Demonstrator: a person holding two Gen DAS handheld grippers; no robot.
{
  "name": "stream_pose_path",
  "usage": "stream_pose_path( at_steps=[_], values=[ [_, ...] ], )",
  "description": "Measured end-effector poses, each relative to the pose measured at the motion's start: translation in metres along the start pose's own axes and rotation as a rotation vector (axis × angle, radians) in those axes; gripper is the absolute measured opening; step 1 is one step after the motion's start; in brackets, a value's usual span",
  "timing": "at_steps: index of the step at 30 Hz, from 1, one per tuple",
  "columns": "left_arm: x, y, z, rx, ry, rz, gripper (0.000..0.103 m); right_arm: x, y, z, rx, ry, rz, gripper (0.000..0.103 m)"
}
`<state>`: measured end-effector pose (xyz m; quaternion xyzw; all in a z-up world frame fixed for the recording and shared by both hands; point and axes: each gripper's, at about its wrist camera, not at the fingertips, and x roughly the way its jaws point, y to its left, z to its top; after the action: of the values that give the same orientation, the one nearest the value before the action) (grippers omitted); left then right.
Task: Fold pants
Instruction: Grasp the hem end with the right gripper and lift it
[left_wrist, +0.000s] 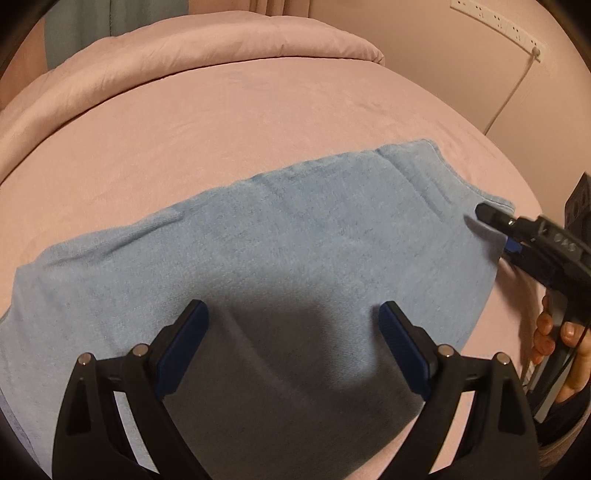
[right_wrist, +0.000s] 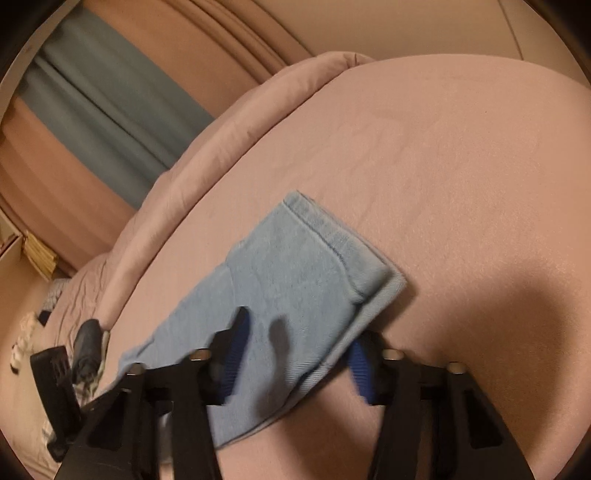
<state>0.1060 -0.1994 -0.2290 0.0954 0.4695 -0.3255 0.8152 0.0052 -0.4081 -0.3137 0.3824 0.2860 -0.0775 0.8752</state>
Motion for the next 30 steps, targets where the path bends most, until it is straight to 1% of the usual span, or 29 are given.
stream_pose_path(
  at_steps=[1, 2, 3, 4, 6, 7, 8, 9, 10, 11, 12, 13, 14, 16, 19, 22, 23, 24, 25, 26, 27, 28, 29, 30],
  values=[
    [0.000, 0.001, 0.002, -0.012, 0.000, -0.008, 0.094, -0.001, -0.001, 0.000, 0.019, -0.007, 0.002, 0.029],
    [-0.001, 0.004, 0.003, -0.030, -0.001, -0.019, 0.093, -0.003, -0.002, 0.000, 0.036, -0.017, 0.012, 0.021],
    [-0.003, 0.006, 0.004, -0.053, -0.002, -0.035, 0.093, -0.006, -0.001, 0.001, 0.038, -0.029, 0.018, 0.016],
    [-0.005, 0.010, 0.005, -0.082, -0.003, -0.056, 0.093, -0.010, 0.003, 0.003, 0.023, -0.043, 0.019, 0.016],
    [-0.009, 0.021, 0.007, -0.181, 0.001, -0.135, 0.093, -0.018, 0.018, 0.004, -0.053, -0.070, 0.007, 0.014],
    [-0.011, 0.027, 0.007, -0.233, 0.002, -0.184, 0.093, -0.020, 0.030, 0.005, -0.106, -0.080, 0.000, 0.014],
    [-0.014, 0.036, 0.009, -0.310, 0.006, -0.261, 0.093, -0.023, 0.049, 0.004, -0.188, -0.091, -0.006, 0.014],
    [-0.017, 0.041, 0.009, -0.352, 0.005, -0.299, 0.092, -0.025, 0.064, 0.002, -0.252, -0.095, -0.008, 0.014],
    [-0.020, 0.049, 0.010, -0.420, -0.001, -0.361, 0.093, -0.025, 0.075, -0.001, -0.297, -0.096, -0.010, 0.014],
    [-0.022, 0.056, 0.010, -0.471, -0.003, -0.417, 0.093, -0.025, 0.096, -0.008, -0.381, -0.098, -0.008, 0.014],
    [-0.024, 0.061, 0.010, -0.507, -0.002, -0.457, 0.093, -0.025, 0.111, -0.014, -0.442, -0.092, 0.000, 0.014],
    [-0.024, 0.067, 0.009, -0.562, 0.001, -0.519, 0.093, -0.024, 0.121, -0.020, -0.480, -0.087, 0.008, 0.014],
    [-0.023, 0.072, 0.008, -0.601, 0.009, -0.563, 0.093, -0.021, 0.138, -0.032, -0.545, -0.079, 0.015, 0.014],
    [-0.019, 0.077, 0.006, -0.656, 0.022, -0.621, 0.093, -0.016, 0.157, -0.049, -0.616, -0.061, 0.022, 0.014],
    [-0.008, 0.076, 0.005, -0.709, 0.044, -0.726, 0.093, -0.007, 0.182, -0.083, -0.733, -0.043, 0.047, 0.014],
    [-0.001, 0.083, -0.002, -0.801, 0.038, -0.817, 0.093, 0.003, 0.191, -0.102, -0.789, 0.015, 0.051, 0.014],
    [0.000, 0.085, -0.003, -0.820, 0.034, -0.825, 0.093, 0.008, 0.192, -0.108, -0.796, 0.042, 0.059, 0.014],
    [0.000, 0.087, -0.005, -0.827, 0.033, -0.815, 0.093, 0.011, 0.194, -0.114, -0.817, 0.061, 0.056, 0.014],
    [0.001, 0.088, -0.008, -0.827, 0.035, -0.784, 0.092, 0.011, 0.196, -0.119, -0.836, 0.068, 0.052, 0.014],
    [0.001, 0.089, -0.009, -0.825, 0.035, -0.762, 0.089, 0.011, 0.198, -0.126, -0.859, 0.075, 0.051, 0.014],
    [0.001, 0.090, -0.011, -0.818, 0.027, -0.742, 0.073, 0.011, 0.199, -0.129, -0.871, 0.079, 0.056, 0.014],
    [0.000, 0.091, -0.012, -0.805, 0.023, -0.723, 0.054, 0.010, 0.199, -0.132, -0.883, 0.081, 0.061, 0.014],
    [-0.001, 0.091, -0.012, -0.780, 0.030, -0.670, 0.045, 0.008, 0.202, -0.136, -0.900, 0.076, 0.057, 0.014],
    [-0.003, 0.095, -0.013, -0.767, 0.037, -0.639, 0.021, 0.007, 0.203, -0.136, -0.911, 0.066, 0.047, 0.014]
  ],
)
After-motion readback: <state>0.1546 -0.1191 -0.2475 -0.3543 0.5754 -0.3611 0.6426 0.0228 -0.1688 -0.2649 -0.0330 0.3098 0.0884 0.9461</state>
